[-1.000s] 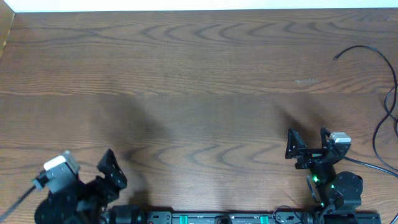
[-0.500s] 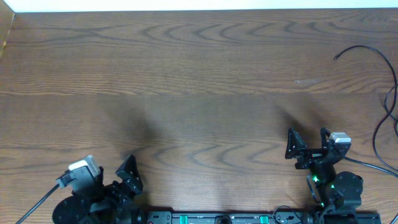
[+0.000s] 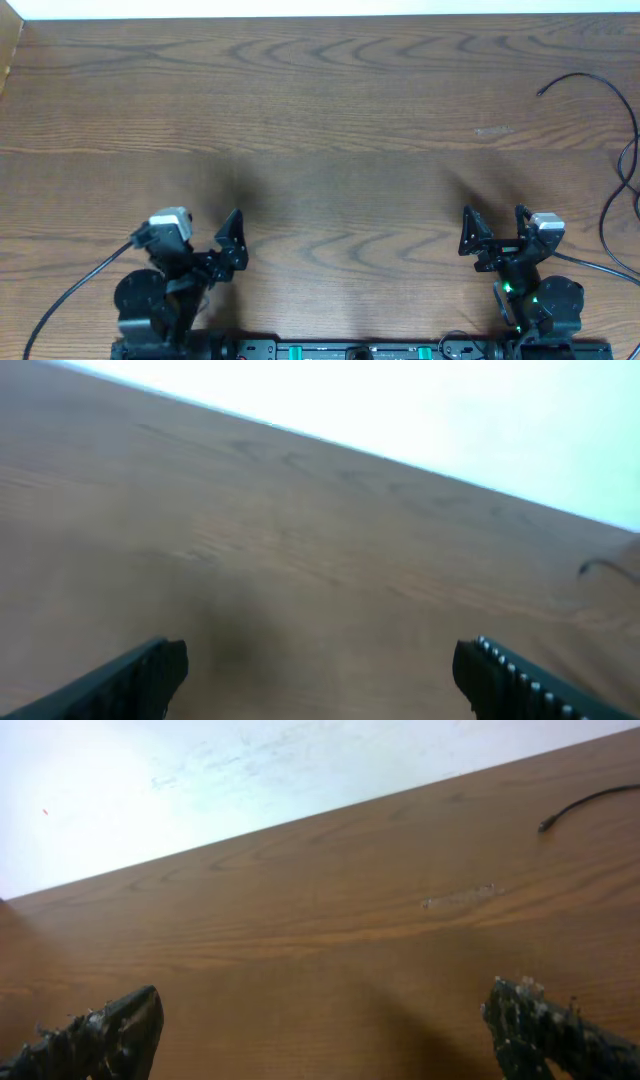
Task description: Untangle cables
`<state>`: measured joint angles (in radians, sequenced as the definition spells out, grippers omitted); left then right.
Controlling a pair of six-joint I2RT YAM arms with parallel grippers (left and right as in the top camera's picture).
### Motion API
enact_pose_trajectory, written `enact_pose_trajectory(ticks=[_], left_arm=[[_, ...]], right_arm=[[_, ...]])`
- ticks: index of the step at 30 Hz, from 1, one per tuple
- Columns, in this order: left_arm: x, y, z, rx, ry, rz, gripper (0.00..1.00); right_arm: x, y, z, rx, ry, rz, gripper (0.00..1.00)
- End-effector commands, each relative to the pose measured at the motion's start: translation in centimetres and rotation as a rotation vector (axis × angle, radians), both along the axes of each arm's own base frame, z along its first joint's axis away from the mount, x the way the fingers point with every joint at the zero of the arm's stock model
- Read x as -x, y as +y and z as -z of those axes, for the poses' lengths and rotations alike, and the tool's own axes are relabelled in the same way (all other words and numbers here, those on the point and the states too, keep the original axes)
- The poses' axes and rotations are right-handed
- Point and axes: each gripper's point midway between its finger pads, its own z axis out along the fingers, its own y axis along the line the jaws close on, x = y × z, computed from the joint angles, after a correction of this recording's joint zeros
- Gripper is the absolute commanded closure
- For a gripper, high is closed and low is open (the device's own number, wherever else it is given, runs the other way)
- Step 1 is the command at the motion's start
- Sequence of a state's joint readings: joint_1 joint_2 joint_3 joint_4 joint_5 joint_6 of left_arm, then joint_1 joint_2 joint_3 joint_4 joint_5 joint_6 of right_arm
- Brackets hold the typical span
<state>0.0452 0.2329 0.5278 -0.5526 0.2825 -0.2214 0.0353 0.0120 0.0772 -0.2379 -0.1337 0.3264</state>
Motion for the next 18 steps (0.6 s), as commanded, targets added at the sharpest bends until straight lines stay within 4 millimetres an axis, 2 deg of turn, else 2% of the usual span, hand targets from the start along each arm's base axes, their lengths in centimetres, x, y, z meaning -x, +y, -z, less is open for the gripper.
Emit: enact_pose_trajectory(ticks=[1,9,14,18], left_arm=[[-1.1,-1.4,1.0,-0.042,-0.062,0.108,0.09],[-2.8,-2.4,-1.1,-0.052,-0.289,0.166,0.09],[-2.7,-2.6,-2.4,-0.087,-0.404,0.177,0.09],[-2.2,-3.3,-2.1,-0.161,-0.447,0.214,0.09]], right_arm=[[0.0,0.0,0.0,-0.005,-0.002,0.003,0.01],[0.0,0.0,0.0,-0.005,-0.003,0.002,0.01],[0.0,0.0,0.0,-0.005,-0.002,0.002,0.01],[0.0,0.0,0.0,-0.005,-0.003,0.002,0.01]])
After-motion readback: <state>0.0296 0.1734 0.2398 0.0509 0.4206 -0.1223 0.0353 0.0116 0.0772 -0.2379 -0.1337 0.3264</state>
